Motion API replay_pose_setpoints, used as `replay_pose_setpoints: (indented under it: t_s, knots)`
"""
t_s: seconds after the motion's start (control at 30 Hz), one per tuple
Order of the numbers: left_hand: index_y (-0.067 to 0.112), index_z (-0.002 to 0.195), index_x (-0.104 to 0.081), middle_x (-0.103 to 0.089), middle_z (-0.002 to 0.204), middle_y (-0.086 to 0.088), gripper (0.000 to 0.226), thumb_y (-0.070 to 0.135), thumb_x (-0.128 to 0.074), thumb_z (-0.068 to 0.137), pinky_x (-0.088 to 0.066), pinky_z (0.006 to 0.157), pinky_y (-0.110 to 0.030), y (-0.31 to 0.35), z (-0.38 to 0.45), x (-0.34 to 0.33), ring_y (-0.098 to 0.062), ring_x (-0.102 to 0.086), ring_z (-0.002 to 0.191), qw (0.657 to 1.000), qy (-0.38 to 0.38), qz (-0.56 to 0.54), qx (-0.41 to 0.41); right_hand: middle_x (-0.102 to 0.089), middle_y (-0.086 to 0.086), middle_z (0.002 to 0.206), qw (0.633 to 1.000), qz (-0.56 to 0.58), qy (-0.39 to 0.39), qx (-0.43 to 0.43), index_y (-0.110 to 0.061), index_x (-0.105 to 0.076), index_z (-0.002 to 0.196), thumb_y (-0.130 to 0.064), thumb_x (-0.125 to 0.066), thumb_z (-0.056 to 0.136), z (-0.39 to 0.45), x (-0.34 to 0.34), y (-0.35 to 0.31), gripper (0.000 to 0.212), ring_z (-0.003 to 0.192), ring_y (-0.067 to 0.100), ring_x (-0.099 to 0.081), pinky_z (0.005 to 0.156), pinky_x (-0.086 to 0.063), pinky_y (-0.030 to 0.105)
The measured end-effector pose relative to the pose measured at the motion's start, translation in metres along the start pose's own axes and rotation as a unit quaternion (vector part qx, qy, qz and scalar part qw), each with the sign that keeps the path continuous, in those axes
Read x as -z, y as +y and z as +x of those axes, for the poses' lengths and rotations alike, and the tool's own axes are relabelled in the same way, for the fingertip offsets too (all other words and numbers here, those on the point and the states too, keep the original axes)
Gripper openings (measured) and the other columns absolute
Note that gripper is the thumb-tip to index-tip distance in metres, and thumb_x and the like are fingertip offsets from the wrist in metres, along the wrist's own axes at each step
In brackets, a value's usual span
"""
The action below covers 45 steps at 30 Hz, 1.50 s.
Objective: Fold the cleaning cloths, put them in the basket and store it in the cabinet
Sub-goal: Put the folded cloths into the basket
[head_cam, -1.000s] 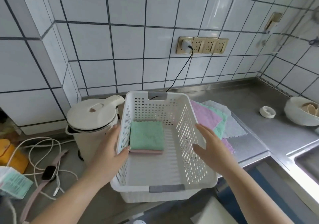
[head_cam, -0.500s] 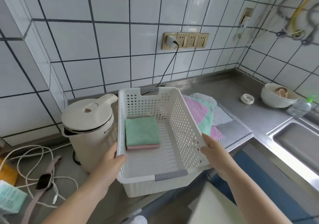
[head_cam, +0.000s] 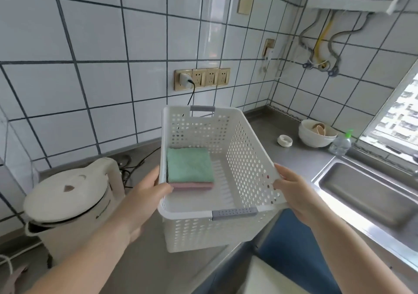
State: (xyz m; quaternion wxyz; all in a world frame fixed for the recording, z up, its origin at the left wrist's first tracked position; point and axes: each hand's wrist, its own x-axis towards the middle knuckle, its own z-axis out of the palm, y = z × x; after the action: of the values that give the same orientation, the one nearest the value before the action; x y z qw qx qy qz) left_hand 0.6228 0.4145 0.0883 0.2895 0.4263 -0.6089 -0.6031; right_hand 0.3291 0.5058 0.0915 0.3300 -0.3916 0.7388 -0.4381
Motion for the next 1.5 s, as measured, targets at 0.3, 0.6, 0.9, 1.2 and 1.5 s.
replay_pose_setpoints:
  t_s: [0.3, 0.6, 0.9, 1.2, 1.5]
  knots:
    - [0.045, 0.11, -0.059, -0.069, 0.104, -0.003, 0.048, 0.011, -0.049, 0.078, -0.047, 0.06, -0.024, 0.035, 0.104, -0.055, -0.023, -0.069, 0.087, 0.999, -0.042, -0.013, -0.002, -0.068, 0.004, 0.092, 0.996, 0.043, 0.078, -0.024, -0.043, -0.067, 0.09, 0.006, -0.037, 0.081, 0.069, 0.061, 0.004, 0.058, 0.075, 0.025, -0.056, 0.067, -0.042, 0.038]
    - [0.053, 0.11, -0.056, -0.065, 0.112, 0.021, 0.056, 0.006, -0.047, 0.081, -0.04, 0.104, -0.036, 0.044, 0.261, -0.129, -0.008, -0.057, 0.111, 0.999, -0.038, -0.011, -0.015, -0.067, 0.009, 0.1, 0.997, 0.039, 0.057, -0.028, -0.031, -0.054, 0.114, 0.006, -0.038, 0.09, 0.227, 0.131, 0.019, 0.047, 0.083, 0.028, -0.064, 0.061, -0.05, 0.034]
    - [0.053, 0.116, -0.046, -0.063, 0.102, 0.02, 0.057, 0.003, -0.048, 0.089, -0.046, 0.063, -0.009, 0.048, 0.405, -0.215, 0.001, -0.059, 0.092, 0.998, 0.009, -0.068, 0.014, -0.067, 0.006, 0.09, 0.998, -0.004, 0.045, -0.038, -0.029, -0.063, 0.101, 0.008, -0.04, 0.087, 0.403, 0.197, 0.04, 0.046, 0.074, 0.023, -0.059, 0.045, -0.045, 0.018]
    - [0.051, 0.13, -0.042, -0.062, 0.115, 0.018, 0.063, 0.004, -0.045, 0.088, -0.048, 0.082, -0.016, 0.035, 0.477, -0.285, -0.003, -0.059, 0.104, 0.996, 0.031, -0.083, 0.032, -0.069, 0.005, 0.093, 0.991, -0.118, 0.034, -0.059, -0.037, -0.065, 0.099, 0.006, -0.043, 0.085, 0.502, 0.244, 0.051, 0.05, 0.086, 0.029, -0.064, 0.086, -0.053, 0.052]
    - [0.052, 0.125, -0.04, -0.064, 0.097, 0.028, 0.061, 0.004, -0.045, 0.087, -0.042, 0.062, -0.01, 0.031, 0.494, -0.332, 0.008, -0.058, 0.083, 0.991, 0.079, -0.095, 0.046, -0.062, 0.004, 0.092, 0.973, -0.217, 0.039, -0.061, -0.029, -0.056, 0.125, 0.004, -0.044, 0.09, 0.543, 0.259, 0.063, 0.05, 0.079, 0.021, -0.06, 0.064, -0.055, 0.036]
